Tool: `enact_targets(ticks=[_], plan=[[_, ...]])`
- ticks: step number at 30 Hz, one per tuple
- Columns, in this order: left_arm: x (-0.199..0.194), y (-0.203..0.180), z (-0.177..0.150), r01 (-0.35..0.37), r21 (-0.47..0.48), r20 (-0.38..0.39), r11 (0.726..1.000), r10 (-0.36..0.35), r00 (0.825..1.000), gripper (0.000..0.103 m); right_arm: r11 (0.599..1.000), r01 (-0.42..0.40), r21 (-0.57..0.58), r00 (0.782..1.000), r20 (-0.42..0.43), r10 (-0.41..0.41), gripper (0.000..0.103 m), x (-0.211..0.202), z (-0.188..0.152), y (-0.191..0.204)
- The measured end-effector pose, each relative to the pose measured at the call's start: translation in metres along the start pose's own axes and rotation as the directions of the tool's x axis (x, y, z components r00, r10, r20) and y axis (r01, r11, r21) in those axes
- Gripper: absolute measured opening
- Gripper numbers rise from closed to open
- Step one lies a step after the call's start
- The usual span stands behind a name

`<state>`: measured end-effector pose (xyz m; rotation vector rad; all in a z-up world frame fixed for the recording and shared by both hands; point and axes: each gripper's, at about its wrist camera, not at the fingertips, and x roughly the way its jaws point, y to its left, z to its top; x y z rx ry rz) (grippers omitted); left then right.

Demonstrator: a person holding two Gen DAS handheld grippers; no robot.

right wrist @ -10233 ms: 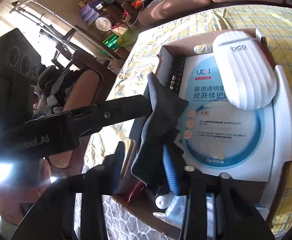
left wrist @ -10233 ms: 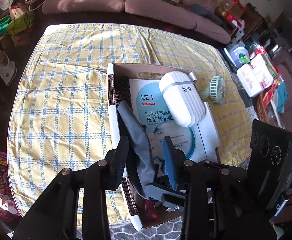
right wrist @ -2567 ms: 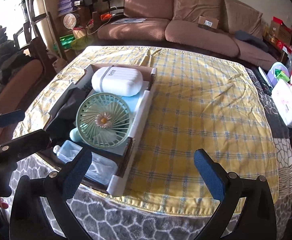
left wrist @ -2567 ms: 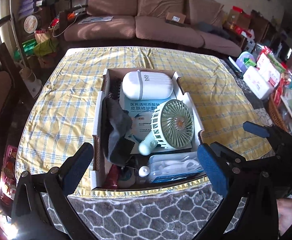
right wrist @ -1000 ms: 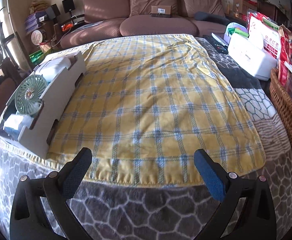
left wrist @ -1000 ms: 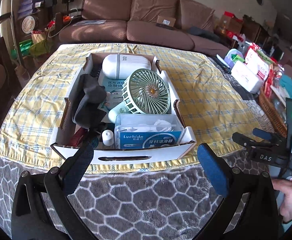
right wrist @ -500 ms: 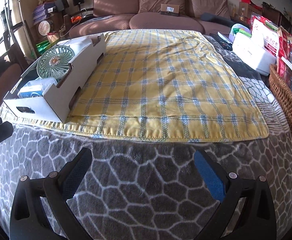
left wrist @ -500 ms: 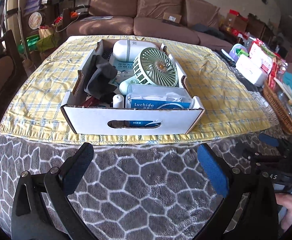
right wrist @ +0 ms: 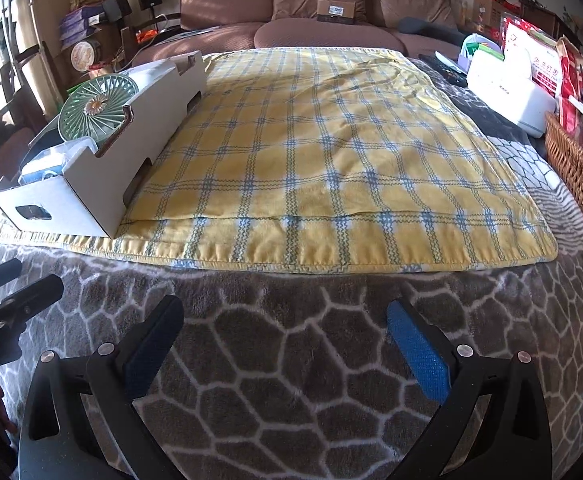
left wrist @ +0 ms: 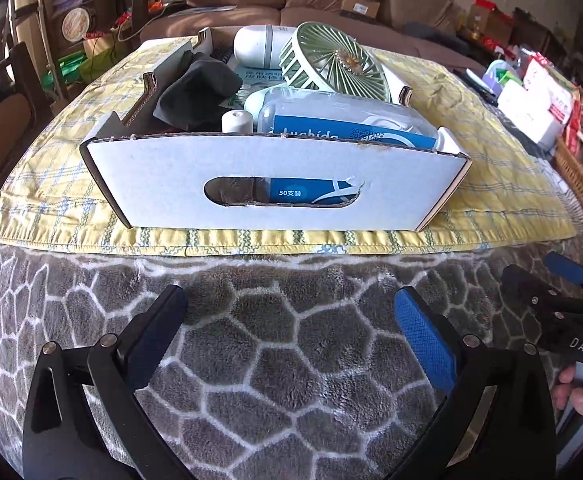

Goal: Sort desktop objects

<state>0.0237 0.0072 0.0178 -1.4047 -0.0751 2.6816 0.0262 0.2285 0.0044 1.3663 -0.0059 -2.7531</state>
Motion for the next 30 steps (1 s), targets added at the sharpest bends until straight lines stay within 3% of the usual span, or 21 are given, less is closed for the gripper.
enact_targets(ticks=[12,19,24,30], plan=[[0.003,-0.005,0.026,0.002,-0.009,0.030,1.000,-0.002,1.000,0.103,1.000,0.009,0.027,1.000,0.001,-0.009,0.103,0.004,0.007,-0.007],[0.015,-0.005,0.026,-0.014,-0.010,0.019,1.000,0.014,1.000,0.103,0.999,0.029,0.035,1.000,-0.008,-0.028,0.103,0.012,0.013,-0.009],[0.022,-0.015,0.026,-0.068,0.048,0.013,0.997,0.068,0.998,0.103,0.998,0.058,0.007,0.998,-0.021,-0.058,0.103,0.017,0.013,-0.005],[0.025,-0.019,0.027,-0.089,0.040,0.011,0.995,0.088,0.996,0.103,0.998,0.066,0.011,0.998,-0.024,-0.066,0.103,0.017,0.015,-0.005]])
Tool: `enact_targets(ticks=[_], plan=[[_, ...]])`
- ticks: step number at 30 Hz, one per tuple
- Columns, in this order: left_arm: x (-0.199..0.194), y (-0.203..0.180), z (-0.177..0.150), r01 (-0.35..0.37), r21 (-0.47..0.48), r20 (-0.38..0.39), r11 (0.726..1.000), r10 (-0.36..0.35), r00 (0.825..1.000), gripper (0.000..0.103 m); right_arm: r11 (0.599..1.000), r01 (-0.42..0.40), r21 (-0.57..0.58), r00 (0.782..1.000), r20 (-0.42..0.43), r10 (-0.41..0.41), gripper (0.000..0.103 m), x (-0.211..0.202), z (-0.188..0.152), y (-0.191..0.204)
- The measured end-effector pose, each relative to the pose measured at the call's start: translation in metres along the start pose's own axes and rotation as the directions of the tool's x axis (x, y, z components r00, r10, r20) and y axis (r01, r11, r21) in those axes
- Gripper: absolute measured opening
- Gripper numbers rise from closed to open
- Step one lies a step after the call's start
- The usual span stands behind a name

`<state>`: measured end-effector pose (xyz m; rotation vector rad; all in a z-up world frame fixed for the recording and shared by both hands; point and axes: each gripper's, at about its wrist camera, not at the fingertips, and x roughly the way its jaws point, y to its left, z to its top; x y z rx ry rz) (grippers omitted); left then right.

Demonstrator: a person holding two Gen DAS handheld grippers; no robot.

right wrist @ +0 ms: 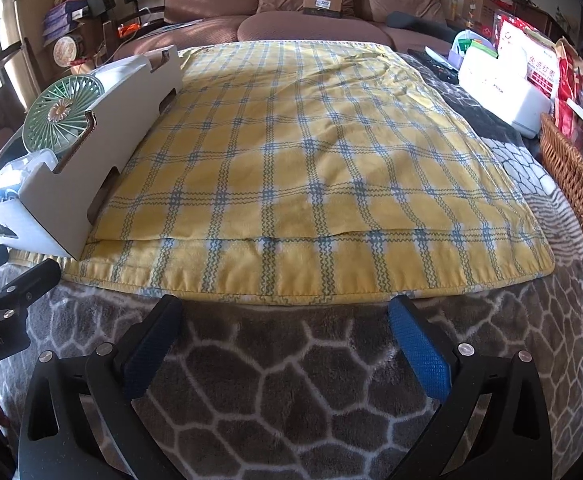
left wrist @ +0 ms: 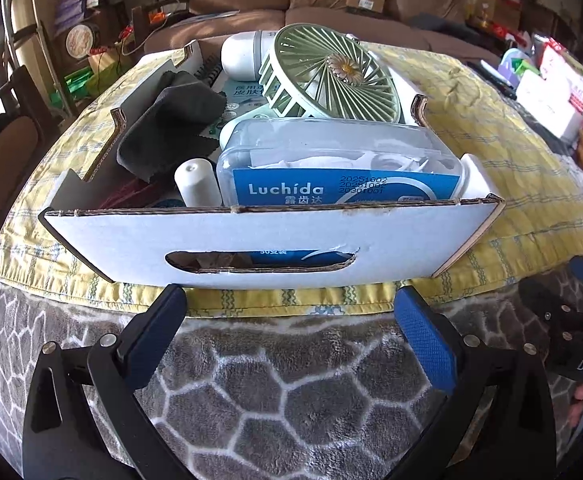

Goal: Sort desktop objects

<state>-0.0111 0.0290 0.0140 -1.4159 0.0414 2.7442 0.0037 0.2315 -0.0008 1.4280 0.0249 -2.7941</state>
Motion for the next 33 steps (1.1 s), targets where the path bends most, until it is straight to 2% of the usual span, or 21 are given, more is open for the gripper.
enact_targets(ticks=[33], plan=[[0.0009,0.0014,-0.0013,-0.008,-0.010,-0.003,1.000,0.008,1.000,0.103,1.000,0.007,0.007,1.000,0.002,-0.007,0.103,0.0008,0.0003,-0.0001]])
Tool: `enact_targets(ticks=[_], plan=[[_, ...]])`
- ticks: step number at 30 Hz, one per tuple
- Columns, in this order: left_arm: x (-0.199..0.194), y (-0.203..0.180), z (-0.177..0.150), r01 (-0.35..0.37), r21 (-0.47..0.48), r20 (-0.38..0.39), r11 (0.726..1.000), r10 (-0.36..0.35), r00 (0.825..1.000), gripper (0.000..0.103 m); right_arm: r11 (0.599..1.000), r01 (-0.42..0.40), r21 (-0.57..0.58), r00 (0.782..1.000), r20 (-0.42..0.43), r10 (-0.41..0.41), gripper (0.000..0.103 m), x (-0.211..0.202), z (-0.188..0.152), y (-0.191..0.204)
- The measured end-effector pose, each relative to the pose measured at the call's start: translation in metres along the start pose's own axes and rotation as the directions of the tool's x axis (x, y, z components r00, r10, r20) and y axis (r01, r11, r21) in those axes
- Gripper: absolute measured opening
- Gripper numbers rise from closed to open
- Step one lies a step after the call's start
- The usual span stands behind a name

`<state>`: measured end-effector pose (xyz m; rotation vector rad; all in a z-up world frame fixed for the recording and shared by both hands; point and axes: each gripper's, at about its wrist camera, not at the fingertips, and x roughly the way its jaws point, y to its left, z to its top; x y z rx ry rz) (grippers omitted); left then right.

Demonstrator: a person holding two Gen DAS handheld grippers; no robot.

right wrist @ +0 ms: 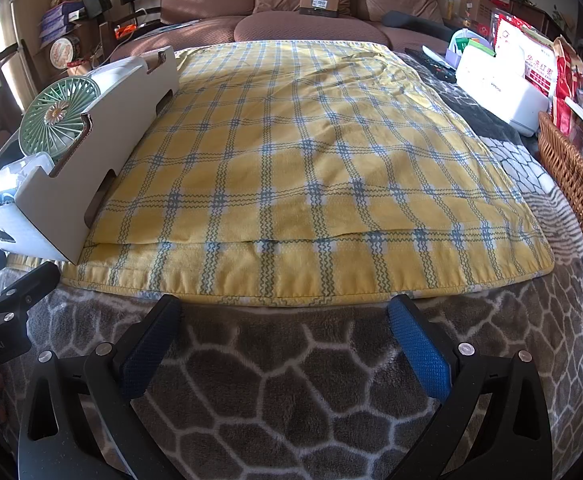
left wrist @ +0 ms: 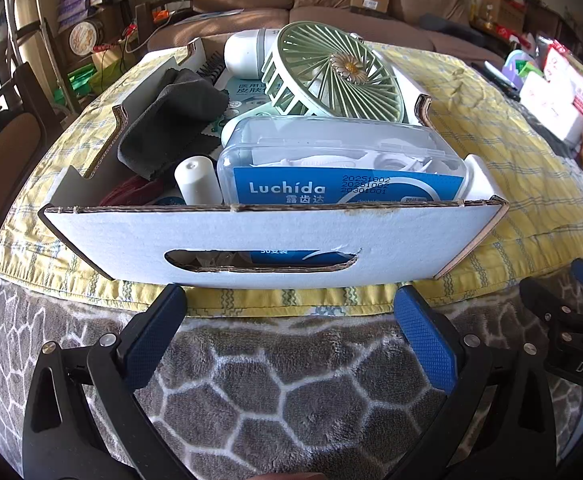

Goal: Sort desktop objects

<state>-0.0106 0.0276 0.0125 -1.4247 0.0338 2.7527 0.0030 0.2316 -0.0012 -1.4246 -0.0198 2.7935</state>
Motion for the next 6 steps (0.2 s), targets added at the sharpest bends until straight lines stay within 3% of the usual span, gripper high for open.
enact_targets(ticks=[6], plan=[[0.0000,0.0001,-0.0001,-0.001,0.000,0.000,1.000,0.001,1.000,0.103,1.000,0.000,0.000,1.000,0.000,0.000,0.103,-0.0001,0.0000,0.0004]])
